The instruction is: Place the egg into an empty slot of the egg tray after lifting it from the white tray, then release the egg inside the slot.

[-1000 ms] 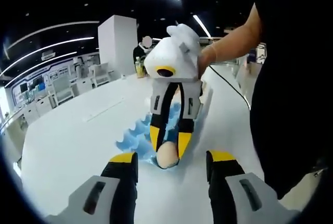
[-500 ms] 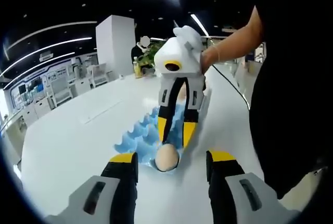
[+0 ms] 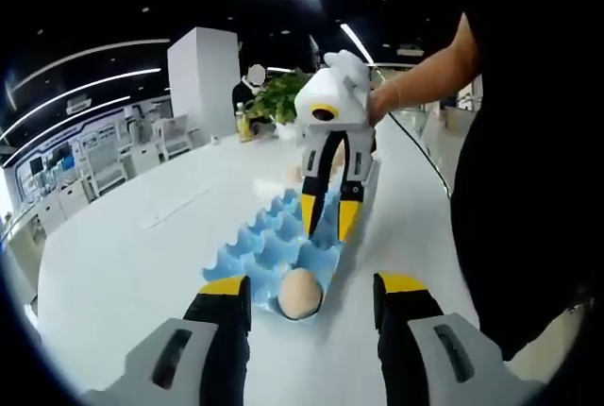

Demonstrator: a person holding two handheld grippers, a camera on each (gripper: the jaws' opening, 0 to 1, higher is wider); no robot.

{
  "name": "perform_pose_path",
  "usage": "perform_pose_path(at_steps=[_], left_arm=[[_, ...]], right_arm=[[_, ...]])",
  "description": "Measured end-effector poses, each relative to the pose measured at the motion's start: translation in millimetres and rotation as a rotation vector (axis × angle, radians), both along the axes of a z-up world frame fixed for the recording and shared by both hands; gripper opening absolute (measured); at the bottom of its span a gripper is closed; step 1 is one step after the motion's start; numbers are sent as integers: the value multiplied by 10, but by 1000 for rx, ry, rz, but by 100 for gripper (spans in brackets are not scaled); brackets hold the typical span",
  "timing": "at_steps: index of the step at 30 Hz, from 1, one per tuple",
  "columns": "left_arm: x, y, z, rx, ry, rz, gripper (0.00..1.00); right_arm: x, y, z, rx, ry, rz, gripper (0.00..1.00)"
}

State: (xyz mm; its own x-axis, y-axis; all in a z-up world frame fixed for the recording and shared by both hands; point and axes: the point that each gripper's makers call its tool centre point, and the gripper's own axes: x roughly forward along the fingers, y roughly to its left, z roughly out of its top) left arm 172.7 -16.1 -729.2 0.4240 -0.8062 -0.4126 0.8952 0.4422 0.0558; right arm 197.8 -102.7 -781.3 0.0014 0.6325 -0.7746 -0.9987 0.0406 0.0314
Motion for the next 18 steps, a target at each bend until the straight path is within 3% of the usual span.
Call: perform_pose_path(at_steps=[18], left_arm=[[-4, -20, 15, 5, 4, -7, 51]], right_arm=[[40, -795, -36, -71, -14, -121, 22]])
